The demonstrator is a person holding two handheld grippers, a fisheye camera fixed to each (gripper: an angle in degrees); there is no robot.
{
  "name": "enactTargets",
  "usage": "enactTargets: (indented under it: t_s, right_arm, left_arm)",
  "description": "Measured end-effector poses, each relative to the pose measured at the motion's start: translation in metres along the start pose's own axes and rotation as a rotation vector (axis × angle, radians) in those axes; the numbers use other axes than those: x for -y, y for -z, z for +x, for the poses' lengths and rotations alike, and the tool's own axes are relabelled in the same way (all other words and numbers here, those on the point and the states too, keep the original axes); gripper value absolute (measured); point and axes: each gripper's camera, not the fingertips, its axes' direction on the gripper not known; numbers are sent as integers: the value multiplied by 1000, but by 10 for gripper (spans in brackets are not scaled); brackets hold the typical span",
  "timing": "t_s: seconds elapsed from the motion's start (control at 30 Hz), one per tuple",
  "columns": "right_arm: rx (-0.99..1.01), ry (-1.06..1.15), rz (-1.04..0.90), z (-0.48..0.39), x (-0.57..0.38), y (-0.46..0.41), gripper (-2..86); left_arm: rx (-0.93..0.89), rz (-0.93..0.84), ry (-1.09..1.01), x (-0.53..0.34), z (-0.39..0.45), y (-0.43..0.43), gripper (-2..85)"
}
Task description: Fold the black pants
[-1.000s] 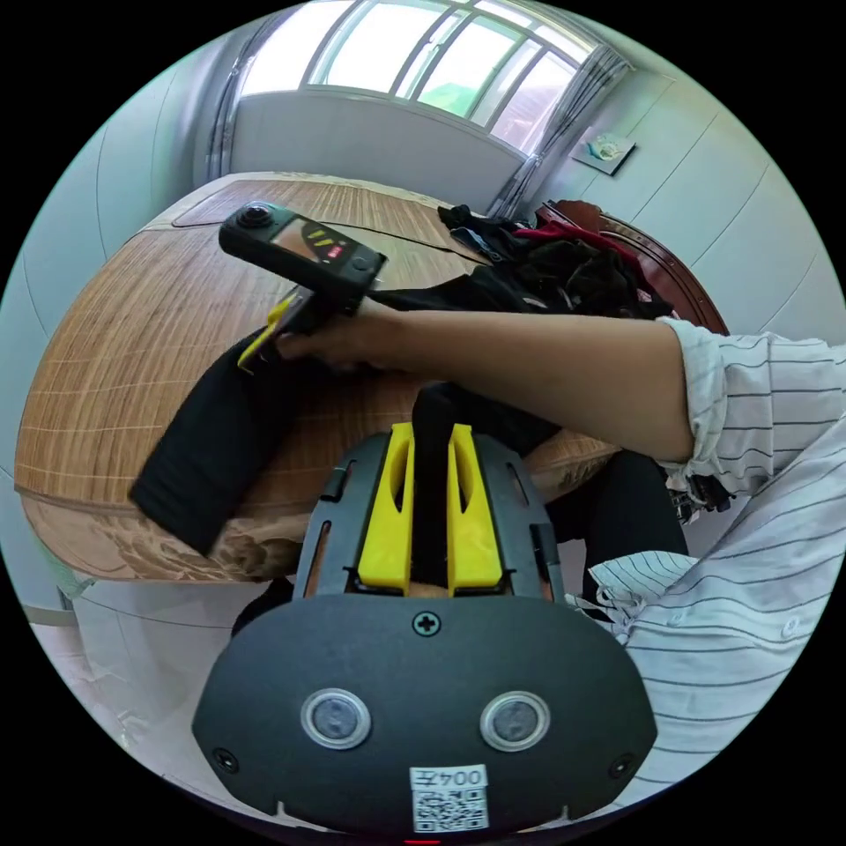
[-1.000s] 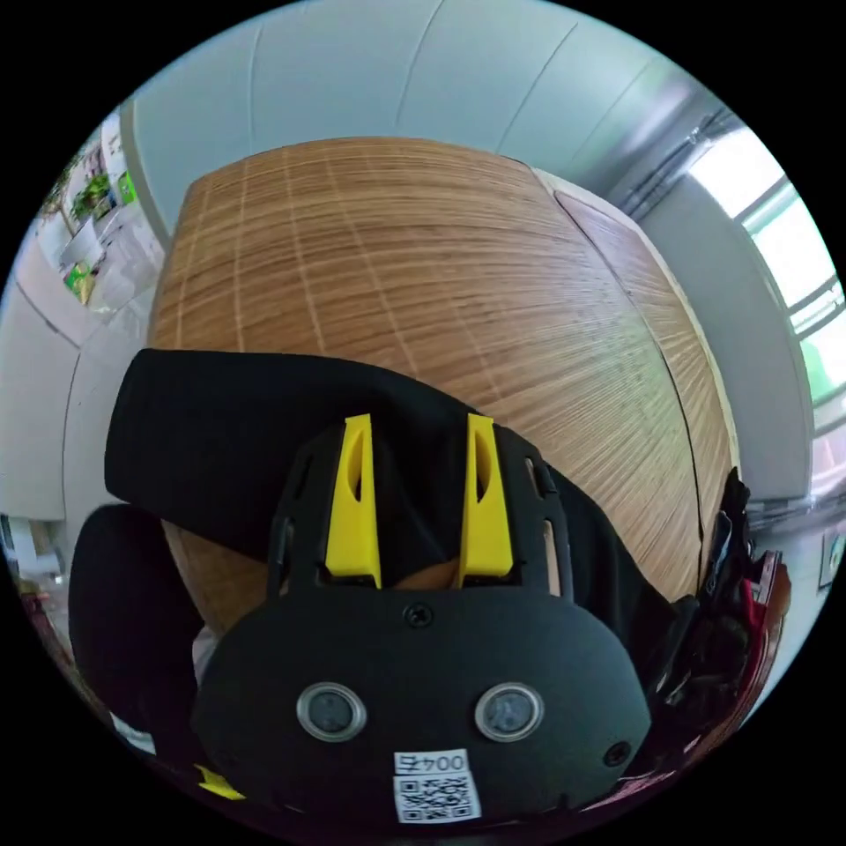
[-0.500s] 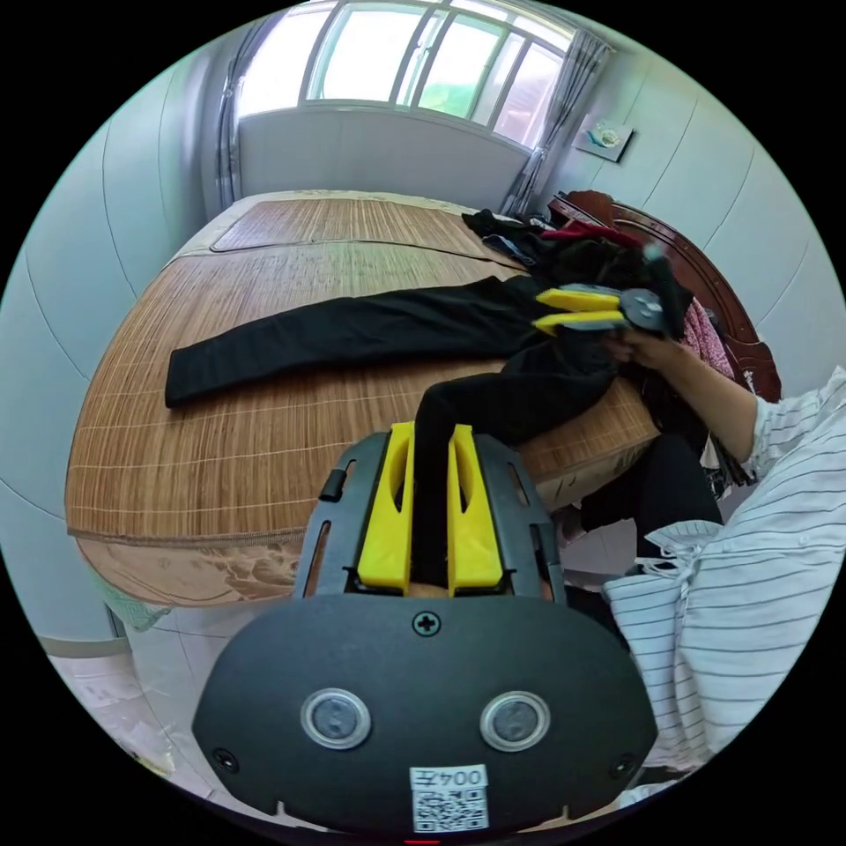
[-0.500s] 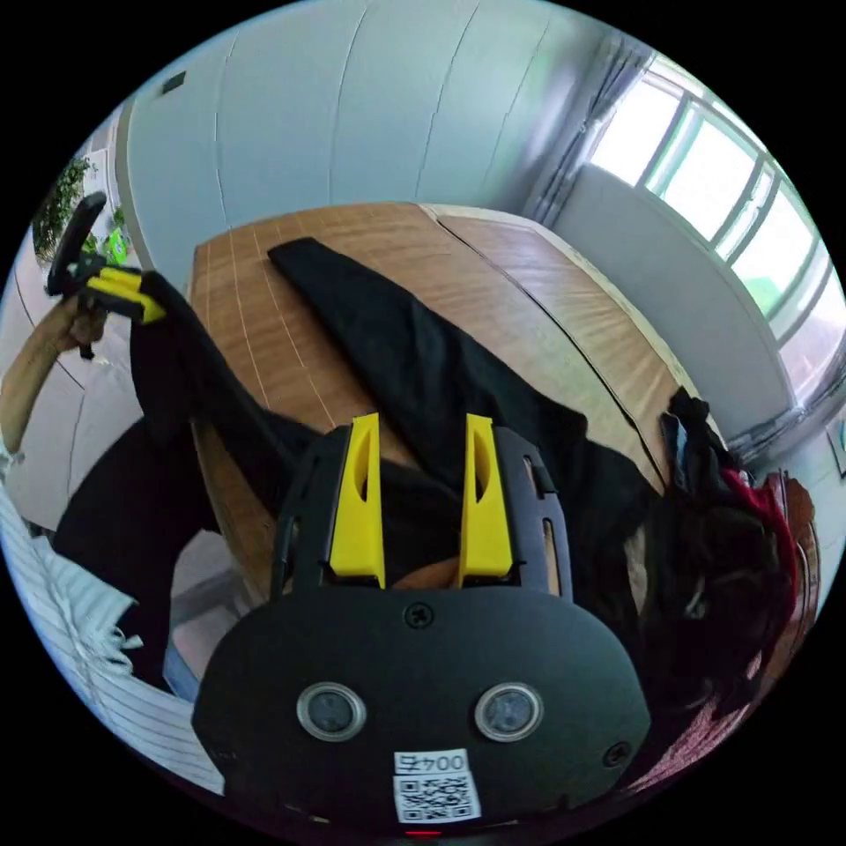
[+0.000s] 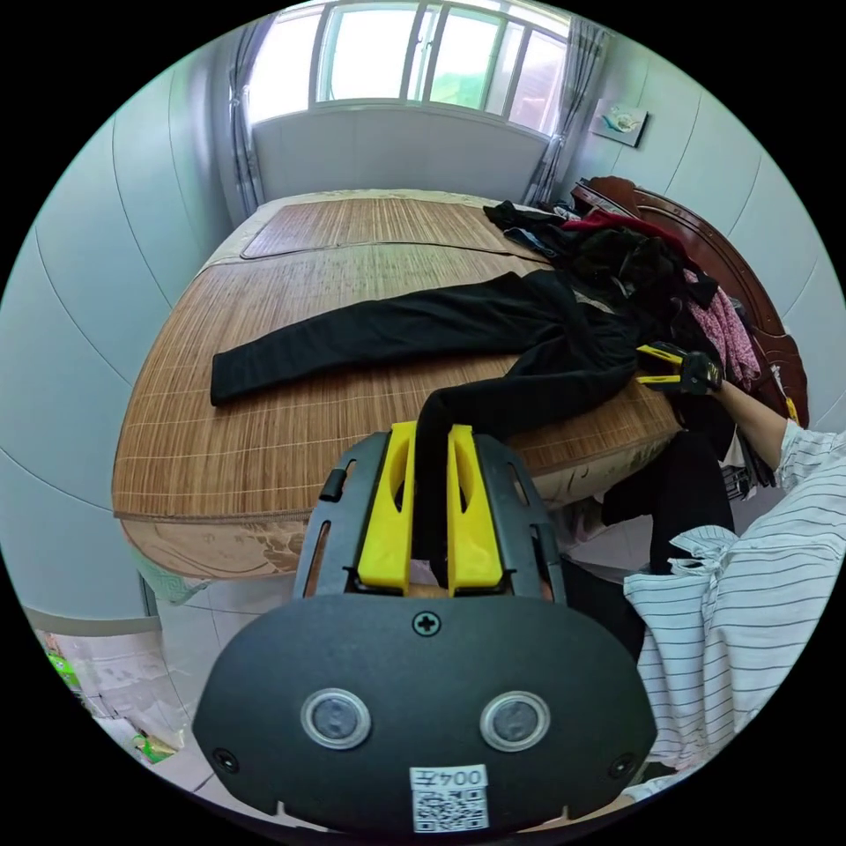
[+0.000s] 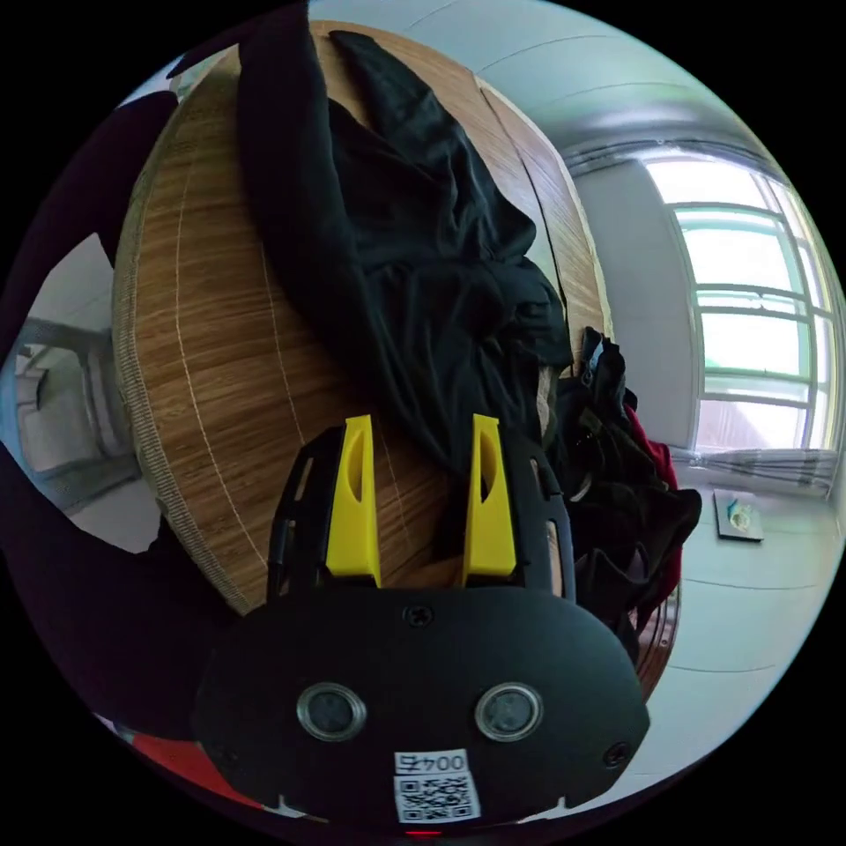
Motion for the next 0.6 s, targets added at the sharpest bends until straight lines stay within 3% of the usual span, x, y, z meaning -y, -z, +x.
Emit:
enactTargets:
  t_s: [0.17,0.3,0.6]
  right_arm:
    - [-28,145,-53,6,19,-13,124]
    - [71,193,-97,15,30,-18,28]
    - [307,-15,43,72,-13,41,-9]
  left_arm:
    - [15,8,26,8,4,10,11]
    - [43,5,45,14,3,10,11]
    - [62,14,85,16,-14,-5,10]
